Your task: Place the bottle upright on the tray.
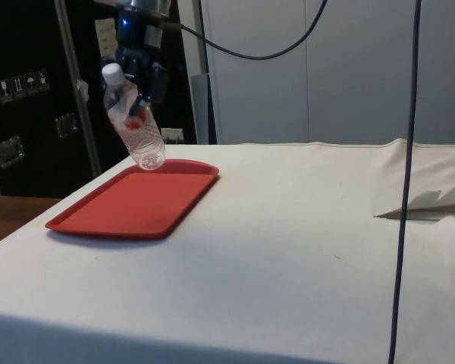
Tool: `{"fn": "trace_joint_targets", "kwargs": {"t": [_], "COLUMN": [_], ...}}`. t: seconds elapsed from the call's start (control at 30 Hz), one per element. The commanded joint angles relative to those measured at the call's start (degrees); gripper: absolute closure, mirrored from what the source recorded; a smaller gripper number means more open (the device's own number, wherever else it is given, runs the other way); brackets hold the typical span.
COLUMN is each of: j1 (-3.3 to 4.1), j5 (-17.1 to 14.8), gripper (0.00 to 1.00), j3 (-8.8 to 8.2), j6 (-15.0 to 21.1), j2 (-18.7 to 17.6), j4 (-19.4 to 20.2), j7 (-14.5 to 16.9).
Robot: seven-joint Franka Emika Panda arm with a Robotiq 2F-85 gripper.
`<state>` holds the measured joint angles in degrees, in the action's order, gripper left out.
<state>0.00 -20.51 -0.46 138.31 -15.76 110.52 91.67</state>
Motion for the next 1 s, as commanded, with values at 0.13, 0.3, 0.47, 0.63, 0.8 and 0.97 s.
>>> {"fn": "trace_joint_targets", "kwargs": {"t": [0.13, 0.3, 0.47, 0.63, 0.8, 0.97], "j1": [-0.46, -0.57, -0.63, -0.74, -0.86, -0.97], "j5": [-3.5, -6.0, -8.7, -11.7, -14.5, -17.1], "gripper": [1.0, 1.0, 1.0, 1.0, 1.0, 1.0], "j3": [-0.52, -1.15, -1.66, -2.23, -2.81, -3.5], "j6": [-0.6, -1.1, -1.9, -2.9, -4.0, -5.2], "j2": [-0.7, -1.1, -1.6, -2.1, -2.6, -3.0], "j4": [-0.7, -1.3, -2.1, -3.0, -3.8, -4.4], "j7": [2.0, 3.2, 4.5, 5.8, 7.2, 8.4]}}
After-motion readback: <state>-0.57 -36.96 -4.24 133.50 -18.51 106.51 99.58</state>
